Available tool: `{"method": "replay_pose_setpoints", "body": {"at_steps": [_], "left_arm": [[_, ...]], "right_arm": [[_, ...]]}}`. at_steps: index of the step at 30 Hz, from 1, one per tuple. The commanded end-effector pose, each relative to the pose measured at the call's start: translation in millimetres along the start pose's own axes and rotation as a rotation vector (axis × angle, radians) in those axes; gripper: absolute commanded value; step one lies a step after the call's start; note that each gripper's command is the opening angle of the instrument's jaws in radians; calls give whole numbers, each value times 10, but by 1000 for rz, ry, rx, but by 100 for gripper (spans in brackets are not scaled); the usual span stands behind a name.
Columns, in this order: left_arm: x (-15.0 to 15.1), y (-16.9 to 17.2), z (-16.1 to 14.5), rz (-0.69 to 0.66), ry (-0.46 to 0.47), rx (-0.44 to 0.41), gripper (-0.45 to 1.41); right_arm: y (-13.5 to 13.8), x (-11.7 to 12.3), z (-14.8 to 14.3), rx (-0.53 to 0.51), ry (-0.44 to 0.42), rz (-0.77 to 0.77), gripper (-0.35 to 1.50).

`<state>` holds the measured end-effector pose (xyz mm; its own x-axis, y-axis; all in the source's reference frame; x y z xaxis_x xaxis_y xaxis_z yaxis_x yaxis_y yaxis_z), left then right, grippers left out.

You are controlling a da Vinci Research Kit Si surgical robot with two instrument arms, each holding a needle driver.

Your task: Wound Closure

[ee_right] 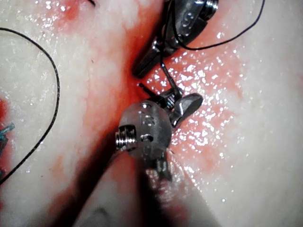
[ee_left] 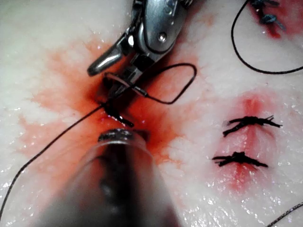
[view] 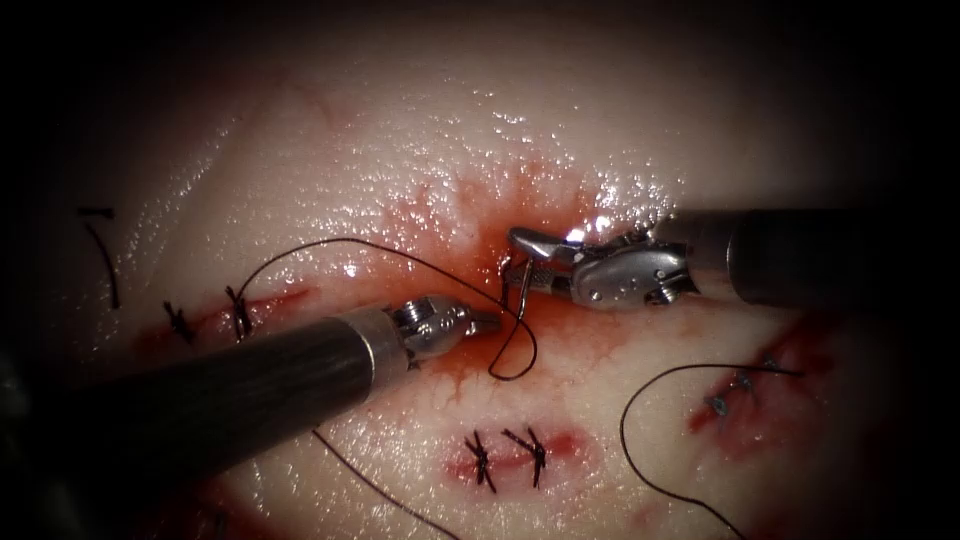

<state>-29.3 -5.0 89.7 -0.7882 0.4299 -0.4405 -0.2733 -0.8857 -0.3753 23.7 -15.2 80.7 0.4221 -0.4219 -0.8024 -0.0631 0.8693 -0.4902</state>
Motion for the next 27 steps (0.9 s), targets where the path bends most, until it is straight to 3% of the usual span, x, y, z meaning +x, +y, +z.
{"method": "replay_pose_setpoints", "body": {"at_steps": [1,5,12,15,21,27], "left_arm": [[2,0,8,5,0,1,-13],[13,0,7,9,31,12,-13],[42,-8,9,13,228,77,-20],[46,-8,15,11,258,71,-21],[36,-6,32,26,250,67,-21],[-4,4,68,28,78,-27,-16]], "right_arm": [[-5,-1,5,15,-3,0,-35],[2,-11,-4,-3,-10,30,-35],[12,-41,-11,-37,17,240,-35],[14,-47,-11,-35,24,269,-35],[15,-44,-7,-29,32,294,-35],[18,-44,0,-15,27,344,-35]]}}
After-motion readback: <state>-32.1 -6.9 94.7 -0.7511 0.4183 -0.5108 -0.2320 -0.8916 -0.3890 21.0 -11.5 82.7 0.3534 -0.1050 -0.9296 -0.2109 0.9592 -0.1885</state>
